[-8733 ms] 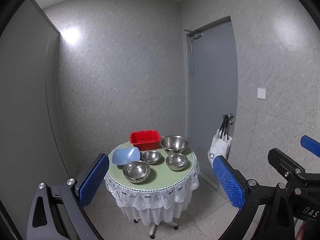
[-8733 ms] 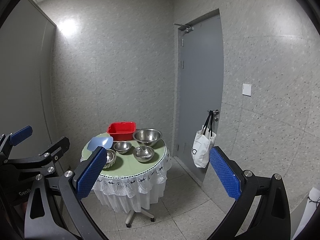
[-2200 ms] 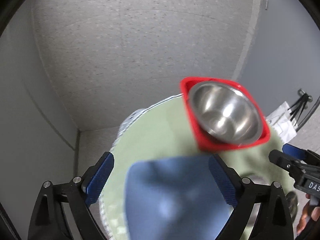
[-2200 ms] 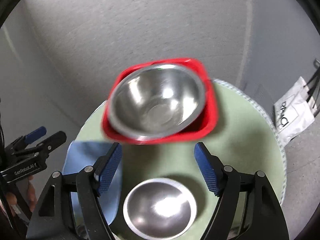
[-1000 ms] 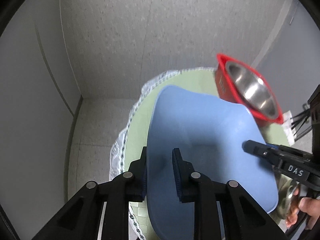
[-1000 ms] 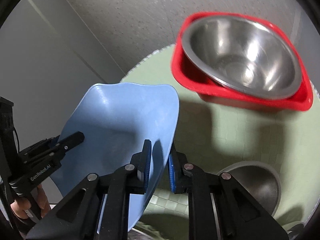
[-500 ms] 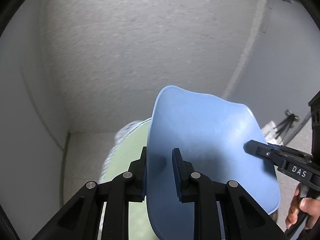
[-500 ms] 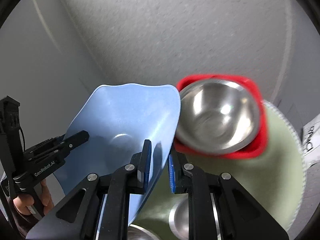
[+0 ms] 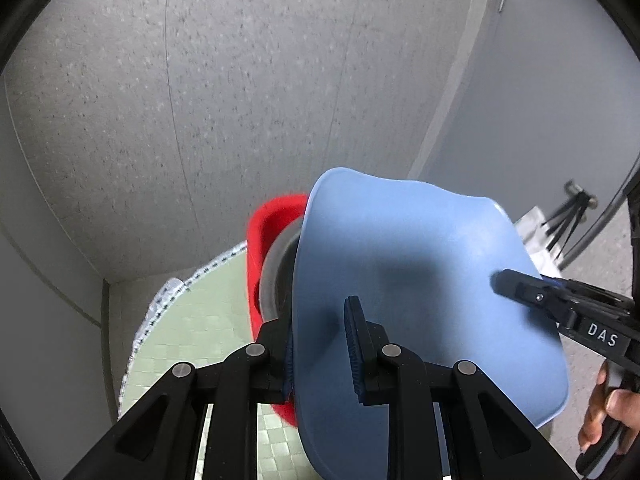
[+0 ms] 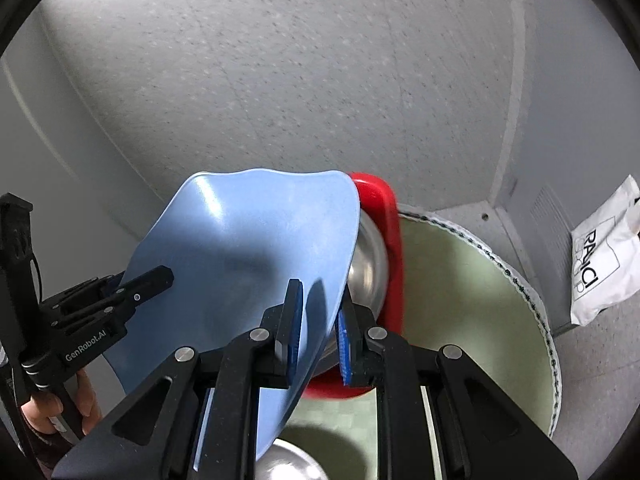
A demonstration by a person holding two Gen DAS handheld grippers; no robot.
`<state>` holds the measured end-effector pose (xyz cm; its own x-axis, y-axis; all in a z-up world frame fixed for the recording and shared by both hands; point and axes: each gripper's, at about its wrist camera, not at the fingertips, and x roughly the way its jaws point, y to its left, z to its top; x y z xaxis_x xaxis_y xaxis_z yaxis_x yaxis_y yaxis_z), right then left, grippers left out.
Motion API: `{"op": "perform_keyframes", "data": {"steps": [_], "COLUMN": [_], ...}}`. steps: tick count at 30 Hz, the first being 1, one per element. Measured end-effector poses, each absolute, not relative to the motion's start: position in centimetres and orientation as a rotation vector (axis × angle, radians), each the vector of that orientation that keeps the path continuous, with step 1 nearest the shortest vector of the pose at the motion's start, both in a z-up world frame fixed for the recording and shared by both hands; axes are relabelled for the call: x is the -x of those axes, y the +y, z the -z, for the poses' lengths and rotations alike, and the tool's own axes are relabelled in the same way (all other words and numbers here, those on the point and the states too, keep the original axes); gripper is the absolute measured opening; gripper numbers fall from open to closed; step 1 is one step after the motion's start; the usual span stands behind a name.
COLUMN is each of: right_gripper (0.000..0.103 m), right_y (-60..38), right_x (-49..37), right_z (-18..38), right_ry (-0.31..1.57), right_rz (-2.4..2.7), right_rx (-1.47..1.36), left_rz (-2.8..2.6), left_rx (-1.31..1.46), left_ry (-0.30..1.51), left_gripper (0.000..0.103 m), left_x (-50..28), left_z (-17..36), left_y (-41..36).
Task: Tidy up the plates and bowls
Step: 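Carry the blue plate over the red basin and lower it onto the bowl, then open both grippers to release the blue plate and withdraw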
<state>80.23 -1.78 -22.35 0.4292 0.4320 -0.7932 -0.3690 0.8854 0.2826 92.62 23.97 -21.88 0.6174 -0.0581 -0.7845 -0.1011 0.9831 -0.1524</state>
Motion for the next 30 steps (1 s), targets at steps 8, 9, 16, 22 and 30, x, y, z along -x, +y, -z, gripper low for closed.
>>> {"op": "perform_keyframes", "data": {"steps": [8, 9, 16, 22, 30], "right_gripper": [0.016, 0.016, 0.02, 0.053, 0.055], "right_y": [-1.3, -1.1, -0.5, -0.3, -0.3], "right_x": [-83.4, -83.5, -83.9, -83.4, -80.5], "right_z": [26.5, 26.7, 27.7, 27.6, 25.4], "right_ry": [1.067, 1.068, 1.063, 1.043, 0.992], "right_rz": [-0.485, -0.482, -0.454, -0.443, -0.449], "right_rx": [-0.067, -0.059, -0.033, -0.04, -0.068], "left_rz": [-0.045, -0.046, -0.022, 0.014, 0.001], "left_rx": [0.17, 0.168, 0.16, 0.183, 0.168], "left_ry": [0.982, 0.983, 0.973, 0.939, 0.887], "left_gripper": [0.02, 0.02, 0.029, 0.058, 0.079], "left_x": [-100.2, -100.6, -100.0, -99.1, -95.8], "left_z": [25.8, 26.0, 26.9, 27.0, 24.8], "left_y": [22.5, 22.5, 21.9, 22.1, 22.6]}}
